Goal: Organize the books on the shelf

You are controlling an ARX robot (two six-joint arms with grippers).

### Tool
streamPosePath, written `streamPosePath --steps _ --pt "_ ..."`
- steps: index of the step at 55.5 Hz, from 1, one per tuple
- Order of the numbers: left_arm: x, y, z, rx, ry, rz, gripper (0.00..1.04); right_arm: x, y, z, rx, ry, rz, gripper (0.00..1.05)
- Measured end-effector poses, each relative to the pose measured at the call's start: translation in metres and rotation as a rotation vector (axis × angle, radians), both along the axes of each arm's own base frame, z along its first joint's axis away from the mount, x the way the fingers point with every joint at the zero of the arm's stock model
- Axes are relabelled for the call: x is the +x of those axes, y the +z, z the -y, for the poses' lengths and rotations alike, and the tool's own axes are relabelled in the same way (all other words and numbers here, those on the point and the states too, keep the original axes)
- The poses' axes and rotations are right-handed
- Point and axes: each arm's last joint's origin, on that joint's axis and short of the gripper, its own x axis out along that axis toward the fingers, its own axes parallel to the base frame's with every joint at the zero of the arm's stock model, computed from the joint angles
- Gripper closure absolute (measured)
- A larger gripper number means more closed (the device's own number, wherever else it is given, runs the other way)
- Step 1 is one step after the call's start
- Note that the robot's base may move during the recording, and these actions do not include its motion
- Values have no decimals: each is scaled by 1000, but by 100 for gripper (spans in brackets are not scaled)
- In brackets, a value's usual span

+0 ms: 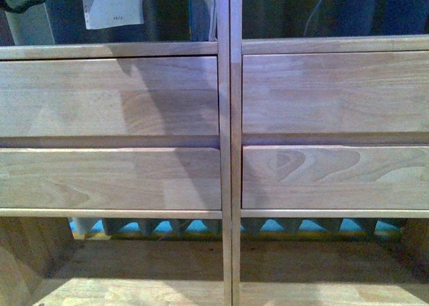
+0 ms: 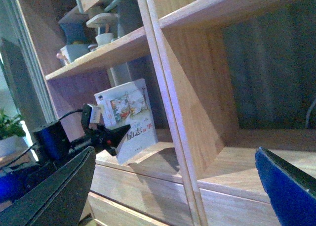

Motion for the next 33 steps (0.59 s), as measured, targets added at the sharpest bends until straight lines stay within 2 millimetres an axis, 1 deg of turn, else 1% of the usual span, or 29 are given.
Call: streamPosePath --steps 8,15,22,33 --pt "18 -3 12 7 5 7 98 1 0 -7 -96 -60 58 7" --pt "28 -3 20 12 -8 27 98 1 0 -10 -171 -119 120 7" --pt "35 3 24 12 -10 42 98 1 -1 -13 -245 -171 185 7" --pt "42 14 25 7 5 63 98 2 -7 -19 -308 -192 218 7"
